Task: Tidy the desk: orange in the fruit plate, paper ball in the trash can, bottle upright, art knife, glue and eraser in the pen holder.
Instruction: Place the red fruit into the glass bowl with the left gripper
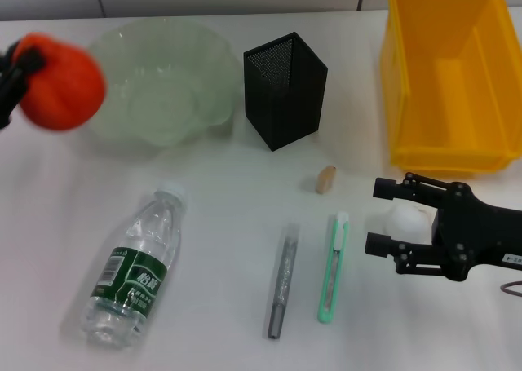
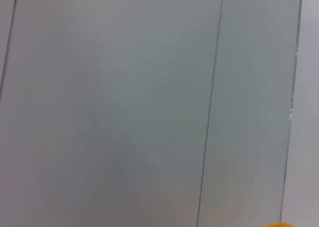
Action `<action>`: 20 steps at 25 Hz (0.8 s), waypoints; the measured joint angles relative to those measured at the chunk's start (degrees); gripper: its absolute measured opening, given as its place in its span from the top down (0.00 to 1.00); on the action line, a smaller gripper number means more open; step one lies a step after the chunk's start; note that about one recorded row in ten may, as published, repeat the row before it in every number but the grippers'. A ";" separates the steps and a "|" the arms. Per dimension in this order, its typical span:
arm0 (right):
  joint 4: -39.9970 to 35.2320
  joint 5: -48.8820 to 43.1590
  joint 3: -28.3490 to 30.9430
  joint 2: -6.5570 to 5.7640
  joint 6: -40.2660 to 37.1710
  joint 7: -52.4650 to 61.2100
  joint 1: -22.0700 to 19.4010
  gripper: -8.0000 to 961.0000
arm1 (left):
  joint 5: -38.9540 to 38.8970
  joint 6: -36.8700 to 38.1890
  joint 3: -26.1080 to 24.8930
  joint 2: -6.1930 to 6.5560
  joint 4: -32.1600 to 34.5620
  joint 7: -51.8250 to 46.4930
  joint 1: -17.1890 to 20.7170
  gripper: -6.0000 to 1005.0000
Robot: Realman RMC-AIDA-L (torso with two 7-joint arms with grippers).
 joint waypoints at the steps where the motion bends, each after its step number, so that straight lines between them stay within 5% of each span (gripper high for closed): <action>1: -0.07 0.12 0.34 -0.02 -0.40 0.46 0.03 0.13 | 0.11 -1.63 0.21 -0.03 -0.78 0.00 -1.47 0.87; 11: -3.94 0.62 2.81 -0.38 -4.67 7.56 -0.08 0.13 | -0.48 -20.18 3.52 -0.24 -11.34 3.06 -11.88 0.87; 20: -23.33 -0.36 1.87 -0.11 -7.06 26.78 0.35 0.13 | -0.82 -21.39 6.01 -0.24 -11.95 4.51 -12.74 0.54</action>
